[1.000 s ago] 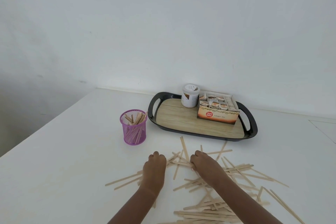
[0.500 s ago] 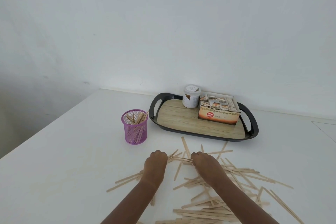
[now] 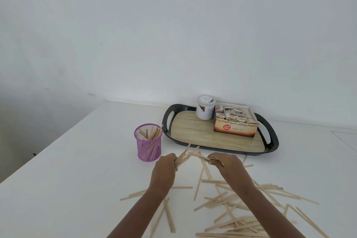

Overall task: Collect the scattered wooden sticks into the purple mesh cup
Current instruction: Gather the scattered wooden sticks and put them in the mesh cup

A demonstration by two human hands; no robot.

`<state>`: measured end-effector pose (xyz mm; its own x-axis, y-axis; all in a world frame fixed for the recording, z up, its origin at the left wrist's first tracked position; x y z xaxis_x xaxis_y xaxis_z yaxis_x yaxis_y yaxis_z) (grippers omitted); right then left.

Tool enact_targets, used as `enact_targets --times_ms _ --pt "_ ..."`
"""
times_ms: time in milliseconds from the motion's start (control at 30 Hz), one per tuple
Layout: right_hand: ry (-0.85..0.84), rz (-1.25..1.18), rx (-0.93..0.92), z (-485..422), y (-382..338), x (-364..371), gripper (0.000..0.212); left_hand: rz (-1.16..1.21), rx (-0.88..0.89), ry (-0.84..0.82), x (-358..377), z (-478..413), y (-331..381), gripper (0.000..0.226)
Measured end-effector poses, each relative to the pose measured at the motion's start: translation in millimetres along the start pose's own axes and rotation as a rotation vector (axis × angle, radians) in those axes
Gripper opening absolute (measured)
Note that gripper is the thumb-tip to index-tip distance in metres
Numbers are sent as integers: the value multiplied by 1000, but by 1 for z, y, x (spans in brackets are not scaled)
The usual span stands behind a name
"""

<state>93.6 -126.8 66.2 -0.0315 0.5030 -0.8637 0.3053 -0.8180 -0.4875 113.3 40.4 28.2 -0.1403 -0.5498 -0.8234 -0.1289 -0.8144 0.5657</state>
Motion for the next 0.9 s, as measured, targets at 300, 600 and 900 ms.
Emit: enact_targets --times_ms 300,600,900 --pt "228 -286 34 -3 -3 -35 18 390 136 113 -41 0 -5 19" --pt "312 -964 -15 -33 -32 -34 17 804 230 284 -111 -4 -19 30" --pt "345 -1528 -84 -96 -83 4 14 788 274 491 -160 -13 -33 25"
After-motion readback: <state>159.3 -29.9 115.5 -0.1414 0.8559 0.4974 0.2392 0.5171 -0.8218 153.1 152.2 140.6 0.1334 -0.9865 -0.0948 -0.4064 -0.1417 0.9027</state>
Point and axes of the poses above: each hand's wrist, its own z-axis away from the middle knuckle, its own x-axis out of the palm, y = z × x, the point moved 10 cm from there along -z, towards the middle knuckle, and after that the axes turned 13 degrees about -y, right-handed, at the moved point
